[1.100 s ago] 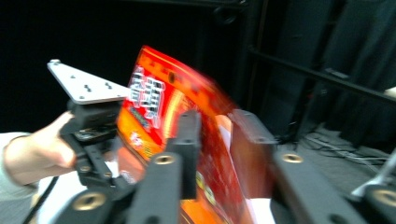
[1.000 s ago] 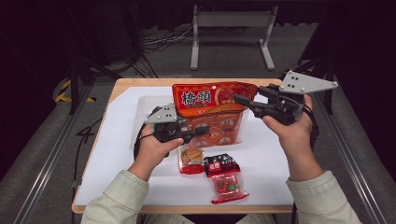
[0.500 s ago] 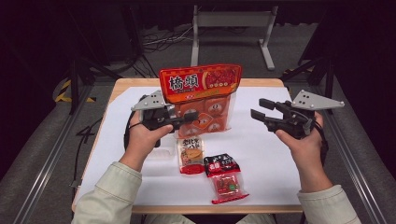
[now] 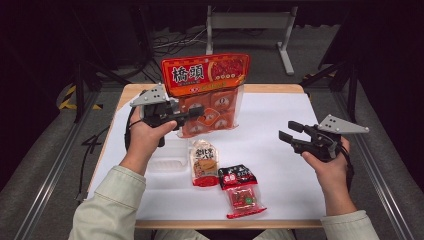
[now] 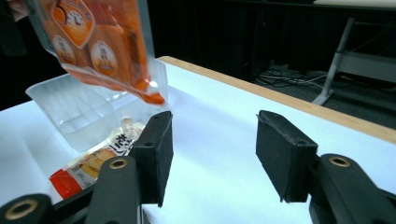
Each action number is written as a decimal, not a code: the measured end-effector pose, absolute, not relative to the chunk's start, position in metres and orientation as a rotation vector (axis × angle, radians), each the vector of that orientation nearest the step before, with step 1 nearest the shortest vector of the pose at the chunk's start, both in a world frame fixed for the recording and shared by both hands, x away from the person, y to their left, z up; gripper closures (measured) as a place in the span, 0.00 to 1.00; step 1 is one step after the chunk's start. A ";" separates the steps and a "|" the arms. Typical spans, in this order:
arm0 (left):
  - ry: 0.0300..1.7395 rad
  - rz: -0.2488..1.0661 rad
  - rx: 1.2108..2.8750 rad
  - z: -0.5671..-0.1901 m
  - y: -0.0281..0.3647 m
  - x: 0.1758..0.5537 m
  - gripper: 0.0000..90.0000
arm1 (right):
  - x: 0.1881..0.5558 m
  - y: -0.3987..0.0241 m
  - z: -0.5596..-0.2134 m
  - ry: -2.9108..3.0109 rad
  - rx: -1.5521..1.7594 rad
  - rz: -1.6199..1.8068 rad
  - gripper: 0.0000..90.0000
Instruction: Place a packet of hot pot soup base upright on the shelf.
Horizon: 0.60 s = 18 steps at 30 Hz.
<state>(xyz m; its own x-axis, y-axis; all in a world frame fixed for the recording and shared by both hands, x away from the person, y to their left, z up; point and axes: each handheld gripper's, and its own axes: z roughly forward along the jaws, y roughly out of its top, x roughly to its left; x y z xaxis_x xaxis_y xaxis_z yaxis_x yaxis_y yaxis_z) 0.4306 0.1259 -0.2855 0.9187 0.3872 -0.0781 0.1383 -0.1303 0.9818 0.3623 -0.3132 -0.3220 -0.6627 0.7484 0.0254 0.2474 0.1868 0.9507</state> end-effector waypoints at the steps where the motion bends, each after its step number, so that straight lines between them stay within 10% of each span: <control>1: 0.405 0.233 1.702 -0.285 0.127 0.432 0.78 | 0.363 -0.315 -0.325 2.015 0.941 1.475 0.52; 18: 0.476 0.306 1.695 -0.287 0.147 0.454 0.78 | 0.369 -0.327 -0.342 2.046 0.988 1.412 0.50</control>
<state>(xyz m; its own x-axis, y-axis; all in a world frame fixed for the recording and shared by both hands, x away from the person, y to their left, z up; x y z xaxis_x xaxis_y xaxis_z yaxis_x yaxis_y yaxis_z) 0.4536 0.1469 -0.2874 0.8781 0.4743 -0.0628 0.1396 -0.1285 0.9818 0.3693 -0.3268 -0.3421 -0.6348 0.7723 0.0252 0.2977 0.2143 0.9303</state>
